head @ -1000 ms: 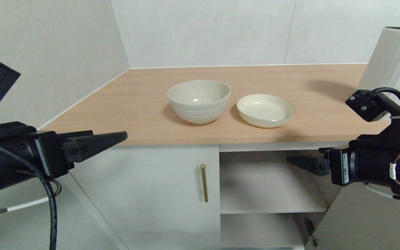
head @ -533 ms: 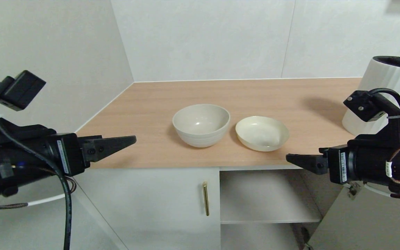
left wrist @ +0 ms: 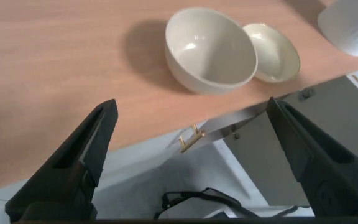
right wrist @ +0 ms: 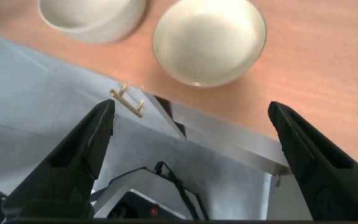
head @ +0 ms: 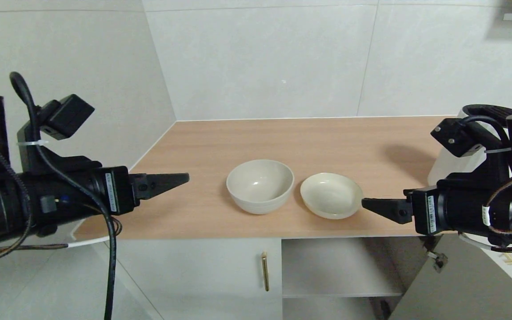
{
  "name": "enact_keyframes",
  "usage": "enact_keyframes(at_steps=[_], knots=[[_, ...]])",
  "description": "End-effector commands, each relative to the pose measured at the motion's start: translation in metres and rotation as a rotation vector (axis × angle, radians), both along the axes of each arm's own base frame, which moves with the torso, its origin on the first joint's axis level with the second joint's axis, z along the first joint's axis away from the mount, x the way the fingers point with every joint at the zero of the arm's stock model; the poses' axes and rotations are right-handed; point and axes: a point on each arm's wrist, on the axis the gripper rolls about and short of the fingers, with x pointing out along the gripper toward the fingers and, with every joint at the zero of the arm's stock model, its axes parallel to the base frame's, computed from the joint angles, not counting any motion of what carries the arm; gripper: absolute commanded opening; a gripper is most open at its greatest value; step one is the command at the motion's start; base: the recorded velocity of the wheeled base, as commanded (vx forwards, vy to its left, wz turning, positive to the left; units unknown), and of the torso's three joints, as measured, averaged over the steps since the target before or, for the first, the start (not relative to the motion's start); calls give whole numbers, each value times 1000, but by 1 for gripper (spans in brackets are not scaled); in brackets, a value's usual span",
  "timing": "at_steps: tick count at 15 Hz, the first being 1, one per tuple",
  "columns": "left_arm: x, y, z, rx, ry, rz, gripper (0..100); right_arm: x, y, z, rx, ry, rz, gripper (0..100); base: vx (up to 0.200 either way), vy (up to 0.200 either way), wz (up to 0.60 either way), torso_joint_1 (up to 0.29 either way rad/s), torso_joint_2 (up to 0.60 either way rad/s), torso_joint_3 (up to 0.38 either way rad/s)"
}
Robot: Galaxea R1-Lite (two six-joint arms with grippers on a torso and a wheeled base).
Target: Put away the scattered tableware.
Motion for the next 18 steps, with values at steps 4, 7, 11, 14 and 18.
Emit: enact_keyframes(at_steps=[4, 7, 11, 14, 18], knots=[[28, -22, -18, -106, 182, 31, 100, 27, 16, -9, -31, 74, -28, 100, 0, 0, 0, 24, -49, -26], [36, -30, -18, -173, 270, 64, 100, 52, 22, -16, 13, 142, -131, 100, 0, 0, 0, 0, 0, 0], [55, -43, -18, -272, 417, 132, 100, 85, 25, -28, 55, 178, -285, 100, 0, 0, 0, 0, 0, 0], [64, -54, -26, -276, 447, 153, 100, 94, 25, -33, 75, 150, -304, 100, 0, 0, 0, 0, 0, 0], [99, -75, -56, -268, 506, 322, 100, 94, 25, -33, 76, 150, -306, 100, 0, 0, 0, 0, 0, 0]])
